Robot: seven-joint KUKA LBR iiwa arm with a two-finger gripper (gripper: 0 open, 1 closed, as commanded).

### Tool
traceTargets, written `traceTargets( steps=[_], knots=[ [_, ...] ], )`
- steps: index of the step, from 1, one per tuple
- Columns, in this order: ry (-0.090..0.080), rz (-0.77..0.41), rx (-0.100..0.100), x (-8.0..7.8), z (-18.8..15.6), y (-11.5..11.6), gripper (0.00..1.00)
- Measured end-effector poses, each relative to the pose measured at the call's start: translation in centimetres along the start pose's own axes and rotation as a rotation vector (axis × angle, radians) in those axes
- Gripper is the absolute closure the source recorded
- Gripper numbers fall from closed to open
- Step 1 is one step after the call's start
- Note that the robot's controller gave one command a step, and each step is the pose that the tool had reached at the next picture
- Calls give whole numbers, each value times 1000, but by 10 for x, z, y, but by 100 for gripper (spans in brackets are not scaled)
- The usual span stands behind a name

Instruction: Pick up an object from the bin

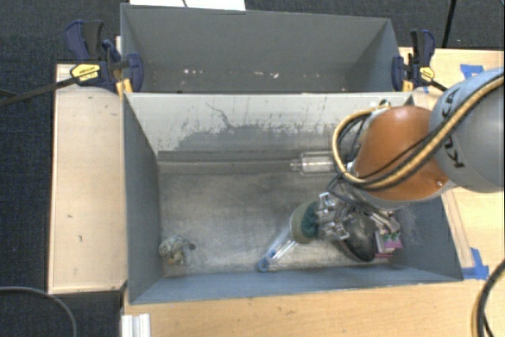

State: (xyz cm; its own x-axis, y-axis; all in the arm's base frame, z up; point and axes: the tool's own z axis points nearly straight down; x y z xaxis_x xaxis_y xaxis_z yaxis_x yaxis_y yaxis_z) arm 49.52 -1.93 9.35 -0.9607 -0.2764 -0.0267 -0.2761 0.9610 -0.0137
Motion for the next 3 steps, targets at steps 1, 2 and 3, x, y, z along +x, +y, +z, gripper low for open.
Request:
traceTargets(
  steps=[1, 2, 3],
  knots=[
    [15, -416, -17, -16, -115, 41, 100],
    [20, -411, -19, -15, -113, 41, 0],
    [21, -702, -25, -42, 19, 50, 0]
  ],
)
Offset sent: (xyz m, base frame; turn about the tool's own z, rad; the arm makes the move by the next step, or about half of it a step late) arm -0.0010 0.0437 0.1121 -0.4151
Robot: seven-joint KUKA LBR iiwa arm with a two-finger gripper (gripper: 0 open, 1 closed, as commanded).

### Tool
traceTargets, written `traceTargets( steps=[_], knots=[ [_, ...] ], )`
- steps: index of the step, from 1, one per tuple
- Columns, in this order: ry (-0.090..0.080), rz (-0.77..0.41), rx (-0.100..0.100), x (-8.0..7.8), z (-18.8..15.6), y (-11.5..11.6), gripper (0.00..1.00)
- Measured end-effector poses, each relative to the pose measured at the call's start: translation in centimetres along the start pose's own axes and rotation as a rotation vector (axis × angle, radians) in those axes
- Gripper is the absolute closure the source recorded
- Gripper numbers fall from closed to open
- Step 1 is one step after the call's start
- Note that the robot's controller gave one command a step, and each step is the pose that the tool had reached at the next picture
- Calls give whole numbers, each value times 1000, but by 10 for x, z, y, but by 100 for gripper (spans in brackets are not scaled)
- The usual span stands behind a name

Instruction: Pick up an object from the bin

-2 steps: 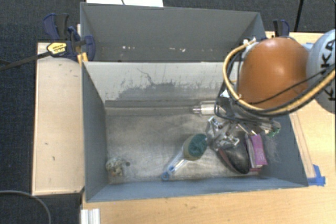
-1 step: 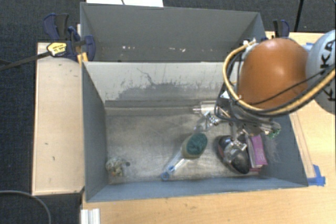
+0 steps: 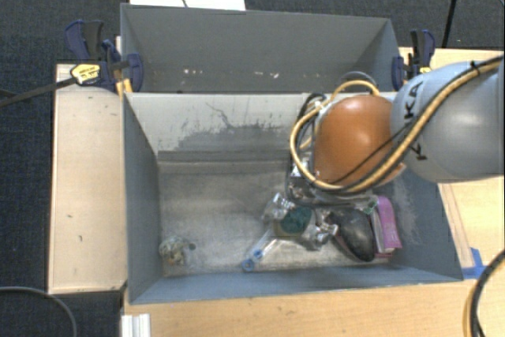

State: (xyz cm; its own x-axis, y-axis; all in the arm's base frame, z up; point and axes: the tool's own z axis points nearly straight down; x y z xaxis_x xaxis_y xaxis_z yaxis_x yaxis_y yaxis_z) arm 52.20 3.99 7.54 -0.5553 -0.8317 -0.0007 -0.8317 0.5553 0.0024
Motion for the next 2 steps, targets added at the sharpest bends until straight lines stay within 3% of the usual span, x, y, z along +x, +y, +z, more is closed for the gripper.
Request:
traceTargets(
  steps=[1, 2],
  knots=[
    [-2, 3, 2, 0, -2, -1, 100],
    [-4, -176, 10, 25, -154, -5, 100]
  ],
)
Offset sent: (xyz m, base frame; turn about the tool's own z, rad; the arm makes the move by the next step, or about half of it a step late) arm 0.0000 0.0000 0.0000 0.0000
